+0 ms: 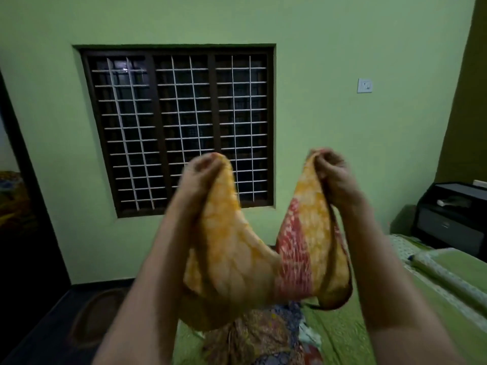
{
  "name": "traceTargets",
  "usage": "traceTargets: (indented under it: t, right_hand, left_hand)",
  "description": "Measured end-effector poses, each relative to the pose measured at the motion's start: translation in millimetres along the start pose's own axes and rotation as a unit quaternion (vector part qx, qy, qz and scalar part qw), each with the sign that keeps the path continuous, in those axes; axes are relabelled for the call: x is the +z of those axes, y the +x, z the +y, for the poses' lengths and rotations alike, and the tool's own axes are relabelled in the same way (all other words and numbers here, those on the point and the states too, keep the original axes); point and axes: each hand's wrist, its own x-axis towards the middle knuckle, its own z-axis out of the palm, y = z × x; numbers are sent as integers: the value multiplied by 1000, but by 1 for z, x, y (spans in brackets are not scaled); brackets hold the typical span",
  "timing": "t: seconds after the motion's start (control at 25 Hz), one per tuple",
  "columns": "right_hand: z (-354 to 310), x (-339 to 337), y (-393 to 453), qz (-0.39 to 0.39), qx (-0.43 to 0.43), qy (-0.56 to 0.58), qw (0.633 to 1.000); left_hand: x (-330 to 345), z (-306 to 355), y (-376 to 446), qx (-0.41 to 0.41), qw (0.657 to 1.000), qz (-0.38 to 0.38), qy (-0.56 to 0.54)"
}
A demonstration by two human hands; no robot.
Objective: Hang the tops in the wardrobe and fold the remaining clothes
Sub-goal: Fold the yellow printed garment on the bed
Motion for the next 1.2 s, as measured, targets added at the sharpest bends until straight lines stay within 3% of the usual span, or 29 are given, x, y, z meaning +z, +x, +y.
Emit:
traceTargets:
  t: [0.12, 0.32, 0.44, 0.56, 0.72, 0.8, 0.92, 1.0, 1.08, 1.2]
  right_hand:
    - [19, 55, 10, -72, 19, -7, 997]
    - [12, 77, -12, -133, 5, 88, 987]
    - [17, 70, -13, -125, 18, 61, 990]
    - [10, 62, -20, -123, 40, -60, 990]
    - [-19, 47, -43, -134, 64, -176, 973]
    - [-34, 43, -57, -178, 112, -309, 927]
    - [-29, 46, -79, -224, 156, -507, 817]
    - [-12, 45, -94, -253, 175, -599, 739]
    - [4, 32, -106, -276, 253, -649, 662]
    - [-8, 2, -113, -150, 270, -742, 595]
  left_hand:
    - [73, -12, -4, 16, 996, -69, -44]
    - [75, -32, -9, -22, 981, -132, -138]
    - [81, -34, -12, -33, 978, -158, -129]
    - [81, -38, -13, -52, 987, -123, -85]
    - [77, -58, -11, -56, 998, 5, -31]
    - [73, -65, -10, -52, 998, 40, -19]
    - [70, -70, -9, -36, 998, 50, 23]
    - [66, -71, -8, -17, 996, 68, 52]
    - [57, -72, -8, 10, 985, 93, 145]
    - [42, -75, -21, 26, 958, 21, 286]
